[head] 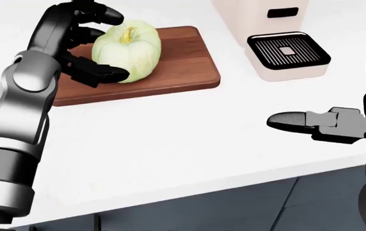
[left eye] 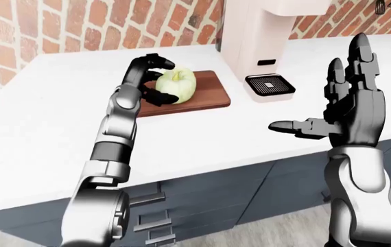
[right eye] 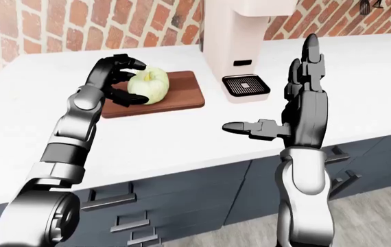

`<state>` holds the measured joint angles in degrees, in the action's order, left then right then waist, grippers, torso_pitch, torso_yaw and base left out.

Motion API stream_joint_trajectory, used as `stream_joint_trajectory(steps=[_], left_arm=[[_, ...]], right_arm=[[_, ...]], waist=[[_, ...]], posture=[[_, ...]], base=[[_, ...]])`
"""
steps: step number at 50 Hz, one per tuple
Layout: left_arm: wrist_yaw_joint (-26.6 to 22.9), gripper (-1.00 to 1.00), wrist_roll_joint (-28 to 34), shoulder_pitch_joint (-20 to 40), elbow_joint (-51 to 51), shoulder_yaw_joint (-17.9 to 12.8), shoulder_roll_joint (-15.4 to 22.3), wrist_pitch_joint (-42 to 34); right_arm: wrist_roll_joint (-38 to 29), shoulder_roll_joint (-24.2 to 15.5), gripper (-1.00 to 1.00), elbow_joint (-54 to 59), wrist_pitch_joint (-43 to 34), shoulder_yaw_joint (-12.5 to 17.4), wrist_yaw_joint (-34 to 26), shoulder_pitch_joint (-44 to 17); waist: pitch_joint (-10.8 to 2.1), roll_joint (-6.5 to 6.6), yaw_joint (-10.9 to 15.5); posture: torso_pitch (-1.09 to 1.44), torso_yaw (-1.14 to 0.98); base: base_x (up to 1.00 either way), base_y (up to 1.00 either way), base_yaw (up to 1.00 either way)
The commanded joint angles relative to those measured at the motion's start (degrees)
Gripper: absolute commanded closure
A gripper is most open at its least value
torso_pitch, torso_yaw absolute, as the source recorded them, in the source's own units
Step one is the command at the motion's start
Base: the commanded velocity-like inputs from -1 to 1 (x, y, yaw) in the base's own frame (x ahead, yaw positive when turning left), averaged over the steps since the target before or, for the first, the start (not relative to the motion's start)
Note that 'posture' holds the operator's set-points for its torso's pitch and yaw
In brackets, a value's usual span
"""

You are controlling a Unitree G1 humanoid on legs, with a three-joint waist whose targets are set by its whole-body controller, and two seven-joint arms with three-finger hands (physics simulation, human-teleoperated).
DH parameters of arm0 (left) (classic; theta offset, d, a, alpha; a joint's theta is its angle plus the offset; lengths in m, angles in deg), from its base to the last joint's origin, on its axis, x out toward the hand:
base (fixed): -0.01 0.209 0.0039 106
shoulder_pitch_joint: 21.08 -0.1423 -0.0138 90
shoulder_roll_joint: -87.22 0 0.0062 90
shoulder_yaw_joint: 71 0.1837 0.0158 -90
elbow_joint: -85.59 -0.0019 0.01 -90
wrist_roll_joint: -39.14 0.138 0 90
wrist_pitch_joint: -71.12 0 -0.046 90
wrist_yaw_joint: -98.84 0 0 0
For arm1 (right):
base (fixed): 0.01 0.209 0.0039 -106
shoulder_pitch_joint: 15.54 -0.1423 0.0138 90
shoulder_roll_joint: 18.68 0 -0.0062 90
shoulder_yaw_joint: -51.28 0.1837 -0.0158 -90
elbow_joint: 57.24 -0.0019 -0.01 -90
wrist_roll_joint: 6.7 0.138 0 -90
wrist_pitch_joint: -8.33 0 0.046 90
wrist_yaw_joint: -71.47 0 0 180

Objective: Place the carrot and the squash on separate cutting boards.

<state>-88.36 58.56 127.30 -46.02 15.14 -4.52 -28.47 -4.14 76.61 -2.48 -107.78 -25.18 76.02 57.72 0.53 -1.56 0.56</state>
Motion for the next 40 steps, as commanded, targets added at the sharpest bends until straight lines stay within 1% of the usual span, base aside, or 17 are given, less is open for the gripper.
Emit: stream_joint_trajectory(steps=[1, 4, 7, 9, 10, 13, 21, 24, 26, 30, 31, 32, 36, 37, 38, 39, 40], left_arm=[[0.5, -0.20, 0.7, 1.9, 2.1, -0.1, 0.5, 0.6], [0.3, -0.29, 0.9, 1.7, 2.9, -0.1, 0.4, 0.1], [0.1, -0.43, 1.0, 1.6, 3.5, -0.1, 0.4, -0.3], [0.1, -0.47, 1.0, 1.6, 3.6, -0.1, 0.4, -0.4], [-0.1, -0.55, 1.0, 1.5, 3.9, -0.1, 0.3, -0.7], [-0.2, -0.70, 1.1, 1.4, 4.1, -0.1, 0.3, -0.7], [-0.6, -0.81, 1.1, 1.4, 5.2, -0.2, 0.3, -1.6], [-1.6, -0.83, 0.9, 1.0, 8.3, -0.5, 0.6, -3.5], [-3.1, -0.82, 0.2, 0.1, 13.8, -1.1, 1.1, -6.5], [-7.0, -0.83, -1.3, -3.8, 30.4, -2.4, 2.4, -15.5], [-8.1, -0.85, -1.8, -5.3, 35.3, -2.9, 2.6, -18.1], [-8.8, -0.99, -2.2, -6.4, 38.8, -3.1, 2.9, -20.0], [-12.0, -1.00, -3.7, -12.9, 56.0, -4.7, 3.8, -28.3], [-12.9, -1.00, -4.0, -15.0, 60.7, -5.2, 4.1, -30.2], [-13.2, -1.00, -4.6, -15.7, 63.5, -5.9, 4.4, -31.9], [-14.1, -1.00, -5.7, -16.7, 68.9, -7.7, 5.2, -35.1], [-14.0, -1.00, -6.5, -16.8, 70.9, -8.3, 5.8, -36.7]], right_arm=[[0.0, -0.6, -1.00, -1.9, 1.5, 0.4, 0.1, -1.3], [0.0, -0.6, -1.00, -1.9, 1.4, 0.5, 0.1, -1.2], [0.1, -0.7, -1.00, -2.7, 0.7, 0.6, 0.1, -1.4], [0.1, -0.7, -1.00, -2.8, 0.5, 0.6, 0.1, -1.4], [0.1, -0.7, -1.00, -2.9, 0.5, 0.6, 0.1, -1.4], [0.2, -0.8, -1.00, -2.7, 0.7, 0.7, 0.0, -1.4], [0.5, -1.1, -1.00, -3.3, -0.1, 1.1, 0.0, -1.6], [0.5, -1.2, -1.00, -3.5, -0.4, 1.2, 0.0, -1.7], [0.8, -1.6, -1.00, -4.3, -1.4, 1.6, 0.0, -1.9], [1.5, -2.2, -1.00, -5.2, -2.4, 2.6, -0.1, -2.2], [1.7, -2.3, -1.00, -5.5, -2.6, 2.8, 0.0, -2.2], [1.9, -2.5, -1.00, -5.9, -3.0, 3.0, 0.1, -2.2], [3.3, -3.4, -1.00, -8.3, -5.4, 4.4, 0.3, -2.6], [3.7, -3.7, -1.00, -9.0, -6.2, 4.8, 0.3, -2.7], [4.1, -4.0, -1.00, -9.6, -6.8, 5.1, 0.4, -2.8], [4.8, -4.4, -1.00, -10.5, -7.8, 6.0, 0.5, -3.0], [5.1, -4.7, -1.00, -10.8, -8.0, 6.2, 0.6, -3.0]], waist=[[-1.19, -0.06, -0.1], [-1.17, -0.10, -0.1], [-1.17, -0.15, 0.0], [-1.19, -0.16, 0.0], [-1.20, -0.16, -0.1], [-1.24, -0.17, -0.1], [-1.37, -0.22, -0.2], [-1.43, -0.19, -0.2], [-1.45, -0.13, -0.2], [-1.18, 0.03, -0.4], [-1.05, 0.06, -0.5], [-0.93, 0.09, -0.5], [-0.62, 0.27, -0.6], [-0.55, 0.33, -0.6], [-0.48, 0.41, -0.6], [-0.34, 0.45, -0.6], [-0.32, 0.50, -0.6]], posture=[[0.00, 0.00], [0.00, 0.00], [0.00, 0.00], [0.00, 0.00], [0.00, 0.00], [0.00, 0.00], [0.00, 0.00], [0.00, 0.00], [0.00, 0.00], [0.00, 0.00], [0.00, 0.00], [0.00, 0.00], [0.00, 0.00], [0.00, 0.00], [0.00, 0.00], [0.00, 0.00], [0.00, 0.00]], base=[[0.00, 0.00, 0.00], [0.00, 0.00, 0.00], [0.00, 0.00, 0.00], [0.00, 0.00, 0.00], [0.00, 0.00, 0.00], [0.00, 0.00, 0.00], [0.00, 0.00, 0.00], [0.00, 0.00, 0.00], [0.00, 0.00, 0.00], [0.00, 0.00, 0.00], [0.00, 0.00, 0.00], [0.00, 0.00, 0.00], [0.00, 0.00, 0.00], [0.00, 0.00, 0.00], [0.00, 0.00, 0.00], [0.00, 0.00, 0.00], [0.00, 0.00, 0.00]])
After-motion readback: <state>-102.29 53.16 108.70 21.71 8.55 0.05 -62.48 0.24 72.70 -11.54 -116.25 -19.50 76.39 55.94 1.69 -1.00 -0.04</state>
